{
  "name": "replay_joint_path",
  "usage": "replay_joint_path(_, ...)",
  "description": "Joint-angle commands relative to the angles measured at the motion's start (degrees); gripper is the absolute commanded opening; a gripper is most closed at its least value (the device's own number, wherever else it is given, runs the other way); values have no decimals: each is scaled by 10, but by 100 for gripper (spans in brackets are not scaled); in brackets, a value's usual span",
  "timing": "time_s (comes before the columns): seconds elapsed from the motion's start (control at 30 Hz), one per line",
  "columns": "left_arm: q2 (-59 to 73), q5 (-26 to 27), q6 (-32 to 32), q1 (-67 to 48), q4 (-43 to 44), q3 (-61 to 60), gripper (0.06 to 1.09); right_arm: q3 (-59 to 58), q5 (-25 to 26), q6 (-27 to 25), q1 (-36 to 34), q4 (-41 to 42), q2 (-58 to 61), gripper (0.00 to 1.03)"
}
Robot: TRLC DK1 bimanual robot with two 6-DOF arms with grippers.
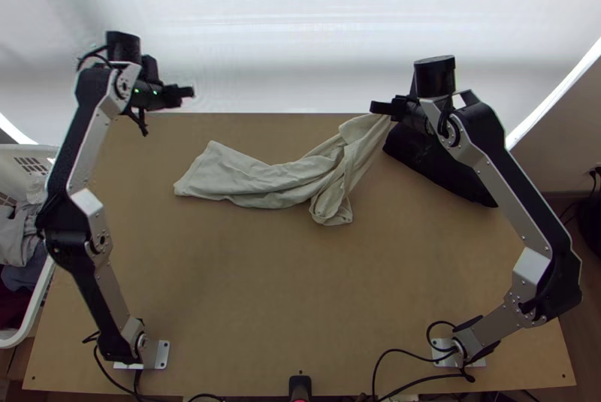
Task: Fold the t-shirt
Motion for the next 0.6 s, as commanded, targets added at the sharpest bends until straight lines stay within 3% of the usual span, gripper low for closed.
replay_joint_path(0.0,34,-1,16,-3,-21,-9,68,9,5,-6,-2,5,-25,3)
replay_joint_path(0.57,143,-10,43,3,-111,-11,68,0,5,-6,0,5,-29,3)
